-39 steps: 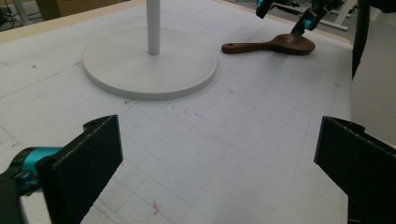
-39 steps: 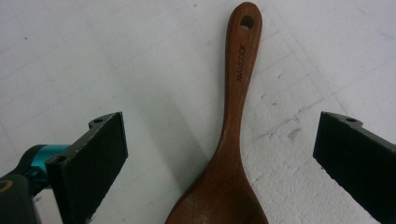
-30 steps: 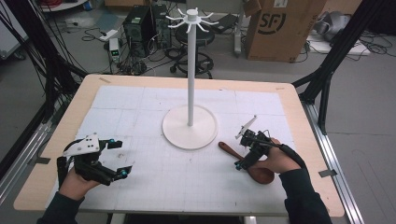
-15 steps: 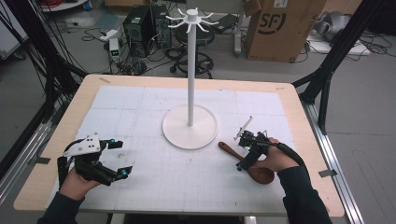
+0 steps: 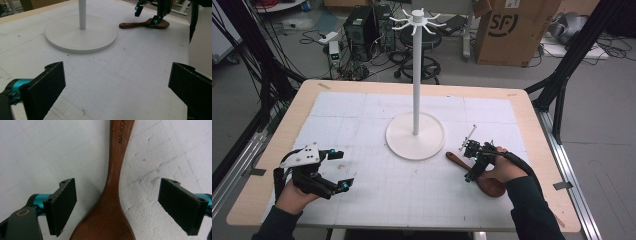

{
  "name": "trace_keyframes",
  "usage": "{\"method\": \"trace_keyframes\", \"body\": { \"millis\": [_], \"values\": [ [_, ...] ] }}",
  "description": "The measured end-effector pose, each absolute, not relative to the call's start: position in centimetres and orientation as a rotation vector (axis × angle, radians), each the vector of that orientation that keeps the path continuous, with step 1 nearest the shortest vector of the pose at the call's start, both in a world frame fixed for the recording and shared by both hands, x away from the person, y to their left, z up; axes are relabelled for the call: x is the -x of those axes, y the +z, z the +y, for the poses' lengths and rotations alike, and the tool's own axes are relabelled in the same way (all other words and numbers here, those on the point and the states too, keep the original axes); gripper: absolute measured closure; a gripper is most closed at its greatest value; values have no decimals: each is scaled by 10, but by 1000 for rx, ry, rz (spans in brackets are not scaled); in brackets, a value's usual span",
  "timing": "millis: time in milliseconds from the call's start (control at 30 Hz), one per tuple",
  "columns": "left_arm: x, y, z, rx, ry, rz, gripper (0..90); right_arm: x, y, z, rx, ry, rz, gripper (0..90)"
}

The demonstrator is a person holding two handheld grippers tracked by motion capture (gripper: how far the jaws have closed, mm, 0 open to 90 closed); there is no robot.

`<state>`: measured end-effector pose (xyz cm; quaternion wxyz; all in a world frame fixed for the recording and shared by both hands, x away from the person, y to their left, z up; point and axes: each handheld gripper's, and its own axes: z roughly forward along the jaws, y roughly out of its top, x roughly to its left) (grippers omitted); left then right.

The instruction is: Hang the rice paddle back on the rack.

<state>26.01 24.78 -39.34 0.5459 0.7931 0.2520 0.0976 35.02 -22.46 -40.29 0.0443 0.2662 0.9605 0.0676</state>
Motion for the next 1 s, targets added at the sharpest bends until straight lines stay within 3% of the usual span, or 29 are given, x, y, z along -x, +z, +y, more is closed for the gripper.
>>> {"method": "trace_keyframes", "body": {
  "millis": [367, 633, 1000],
  "values": [
    [-260, -393, 248, -1879, 229, 598, 16, -353, -403, -220, -826, 173, 2965, 283],
    [-260, -393, 248, -1879, 229, 594, 16, -356, -404, -214, -811, 147, 2991, 441],
    [-260, -393, 248, -1881, 229, 597, 16, -360, -405, -211, -856, 129, 2989, 552]
  ]
}}
